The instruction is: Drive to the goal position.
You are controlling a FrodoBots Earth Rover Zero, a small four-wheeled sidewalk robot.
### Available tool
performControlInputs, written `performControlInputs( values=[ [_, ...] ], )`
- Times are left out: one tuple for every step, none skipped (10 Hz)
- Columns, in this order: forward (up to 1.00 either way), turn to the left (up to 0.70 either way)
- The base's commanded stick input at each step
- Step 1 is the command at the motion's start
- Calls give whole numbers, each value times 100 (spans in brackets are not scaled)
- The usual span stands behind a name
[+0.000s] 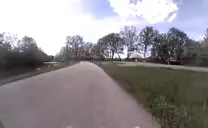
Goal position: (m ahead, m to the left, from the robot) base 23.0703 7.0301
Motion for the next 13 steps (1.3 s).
performControlInputs(
  values=[
    [100, 0],
    [100, 0],
    [100, 32],
    [64, 56],
    [38, 73],
    [14, 90],
    [0, 55],
    [84, 5],
    [100, 0],
    [27, 0],
    [12, 0],
    [0, 5],
    [0, 41]
  ],
)
